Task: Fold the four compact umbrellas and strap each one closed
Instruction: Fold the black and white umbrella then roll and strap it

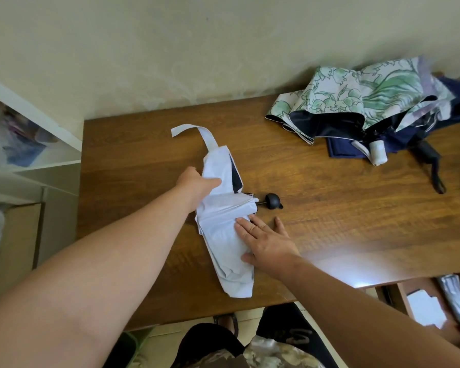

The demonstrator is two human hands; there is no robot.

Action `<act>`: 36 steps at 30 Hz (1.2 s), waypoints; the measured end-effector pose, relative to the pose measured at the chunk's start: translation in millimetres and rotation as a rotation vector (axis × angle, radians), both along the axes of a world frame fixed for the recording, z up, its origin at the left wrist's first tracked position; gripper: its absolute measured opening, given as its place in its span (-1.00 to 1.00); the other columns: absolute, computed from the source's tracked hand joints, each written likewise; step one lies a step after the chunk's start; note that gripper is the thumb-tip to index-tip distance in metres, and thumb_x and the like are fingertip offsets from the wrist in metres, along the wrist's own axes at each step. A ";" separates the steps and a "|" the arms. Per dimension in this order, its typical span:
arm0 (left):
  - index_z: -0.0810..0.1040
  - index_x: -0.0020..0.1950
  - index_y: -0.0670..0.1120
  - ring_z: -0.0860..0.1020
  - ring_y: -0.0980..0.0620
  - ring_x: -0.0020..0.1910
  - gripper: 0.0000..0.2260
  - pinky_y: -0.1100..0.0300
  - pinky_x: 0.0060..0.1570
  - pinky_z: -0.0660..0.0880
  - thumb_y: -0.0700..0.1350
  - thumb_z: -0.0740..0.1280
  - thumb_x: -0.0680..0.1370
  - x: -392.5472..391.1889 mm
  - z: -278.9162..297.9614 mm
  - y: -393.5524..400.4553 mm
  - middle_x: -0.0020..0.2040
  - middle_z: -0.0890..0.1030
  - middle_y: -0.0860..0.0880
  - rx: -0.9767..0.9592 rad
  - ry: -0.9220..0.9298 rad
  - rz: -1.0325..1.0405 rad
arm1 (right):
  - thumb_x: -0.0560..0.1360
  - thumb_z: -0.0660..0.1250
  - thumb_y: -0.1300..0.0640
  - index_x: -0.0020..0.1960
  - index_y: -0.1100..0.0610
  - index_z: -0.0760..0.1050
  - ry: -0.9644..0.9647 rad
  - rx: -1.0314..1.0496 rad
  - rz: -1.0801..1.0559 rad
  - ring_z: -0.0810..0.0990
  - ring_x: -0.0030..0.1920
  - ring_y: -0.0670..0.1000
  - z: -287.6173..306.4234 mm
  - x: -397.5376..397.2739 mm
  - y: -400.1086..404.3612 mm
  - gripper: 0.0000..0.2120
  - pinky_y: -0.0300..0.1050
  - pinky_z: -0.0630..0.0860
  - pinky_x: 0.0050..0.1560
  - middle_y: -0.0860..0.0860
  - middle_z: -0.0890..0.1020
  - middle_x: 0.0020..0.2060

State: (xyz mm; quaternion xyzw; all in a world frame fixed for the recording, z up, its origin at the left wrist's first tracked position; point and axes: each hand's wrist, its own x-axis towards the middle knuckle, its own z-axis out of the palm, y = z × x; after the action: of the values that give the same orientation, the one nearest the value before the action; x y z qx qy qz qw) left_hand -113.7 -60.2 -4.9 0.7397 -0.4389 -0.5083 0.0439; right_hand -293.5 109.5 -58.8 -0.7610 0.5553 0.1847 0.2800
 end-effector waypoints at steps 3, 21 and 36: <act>0.59 0.36 -0.17 0.67 -0.11 0.06 -0.58 -0.04 0.11 0.63 -0.01 0.52 0.58 2.1 4.8 -9.0 0.13 0.69 -0.10 0.004 0.213 0.110 | 0.71 0.11 -0.18 0.67 -0.14 -0.30 -0.013 0.009 -0.003 -0.31 0.65 -0.06 -0.1 -1.1 0.1 -0.26 0.40 -0.27 0.56 -0.22 -0.27 0.65; 0.69 0.05 -0.12 0.68 -0.04 0.02 -0.82 0.04 -0.01 0.57 -0.01 0.41 0.67 13.5 69.0 -24.4 0.03 0.72 -0.12 -0.437 0.255 0.145 | 0.73 0.04 -0.17 0.66 -0.19 -0.29 0.038 -0.006 0.012 -0.33 0.65 0.00 10.0 5.6 4.1 -0.34 0.45 -0.28 0.55 -0.14 -0.25 0.67; 0.26 0.61 0.26 0.58 -0.02 0.15 -0.29 0.04 0.00 0.61 -0.20 0.47 0.59 -2.3 38.6 18.6 0.25 0.55 0.03 -0.249 0.185 0.046 | 0.74 0.06 -0.10 0.67 -0.16 -0.26 0.059 0.014 0.026 -0.37 0.64 -0.01 24.7 9.1 0.7 -0.35 0.47 -0.26 0.55 -0.16 -0.32 0.65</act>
State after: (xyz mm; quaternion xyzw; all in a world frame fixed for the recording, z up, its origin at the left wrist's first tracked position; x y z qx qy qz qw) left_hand -115.9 -41.5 33.8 0.6884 -0.4754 -0.5148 0.1872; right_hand -284.3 110.2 -34.0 -0.7604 0.5521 0.2146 0.2663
